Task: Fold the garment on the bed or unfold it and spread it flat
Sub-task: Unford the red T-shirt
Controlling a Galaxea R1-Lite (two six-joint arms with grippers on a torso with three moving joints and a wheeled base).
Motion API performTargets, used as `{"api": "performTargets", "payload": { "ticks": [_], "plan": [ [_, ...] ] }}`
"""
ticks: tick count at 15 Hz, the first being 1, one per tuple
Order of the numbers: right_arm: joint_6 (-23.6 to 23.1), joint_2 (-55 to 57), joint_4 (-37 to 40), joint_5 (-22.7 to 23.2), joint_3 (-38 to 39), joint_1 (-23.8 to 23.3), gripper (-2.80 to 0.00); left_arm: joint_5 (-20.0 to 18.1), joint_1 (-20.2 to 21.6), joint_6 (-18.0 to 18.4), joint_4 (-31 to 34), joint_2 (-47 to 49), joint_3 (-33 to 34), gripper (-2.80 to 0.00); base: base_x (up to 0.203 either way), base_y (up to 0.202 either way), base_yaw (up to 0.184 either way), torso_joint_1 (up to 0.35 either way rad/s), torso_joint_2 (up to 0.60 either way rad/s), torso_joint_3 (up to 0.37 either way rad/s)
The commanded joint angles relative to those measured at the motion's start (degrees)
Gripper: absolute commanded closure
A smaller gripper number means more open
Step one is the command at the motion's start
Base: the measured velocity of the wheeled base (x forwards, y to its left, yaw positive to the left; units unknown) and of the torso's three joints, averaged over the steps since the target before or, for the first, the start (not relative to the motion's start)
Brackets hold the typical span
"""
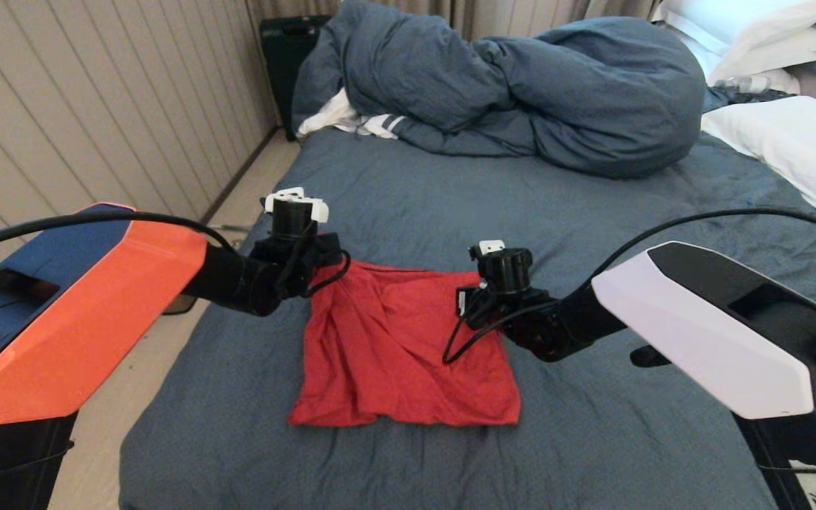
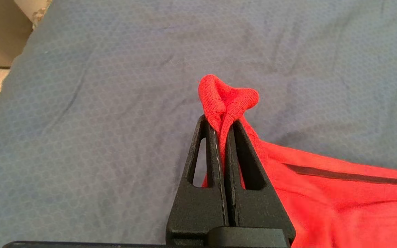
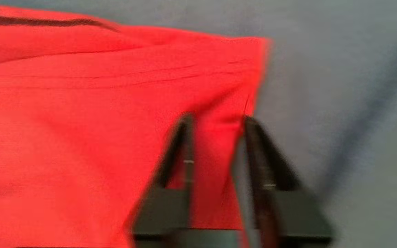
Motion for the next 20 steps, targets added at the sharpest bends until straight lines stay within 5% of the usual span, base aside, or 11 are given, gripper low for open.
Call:
{"api": "performTargets", "payload": {
  "ticks": [1, 6, 7, 20],
  "plan": [
    [0.07, 2.15, -0.42, -0.29, -1.74, 0.57, -2.80, 0.16, 0.07, -0.24, -0.20, 0.19, 0.10, 0.00, 0.000, 0.000, 0.000, 0.000, 0.00, 0.000],
    [-0.02, 2.36, -0.02, -0.51, -2.08, 0.55, -2.80, 0.16, 0.07, -0.33, -0.99, 0.11, 1.24, 0.00, 0.000, 0.000, 0.000, 0.000, 0.00, 0.000],
    [0.06, 2.28, -0.02, -0.50, -2.00, 0.55, 0.00, 0.16, 0.03, -0.42, -0.99, 0.11, 1.24, 0.00, 0.000, 0.000, 0.000, 0.000, 0.00, 0.000],
    [0.03, -8.34, -0.55, -3.74, 3.59, 1.14, 0.00, 0.13, -1.64, -0.42, -0.99, -6.92, 5.07, 0.00, 0.000, 0.000, 0.000, 0.000, 0.00, 0.000]
  ]
}}
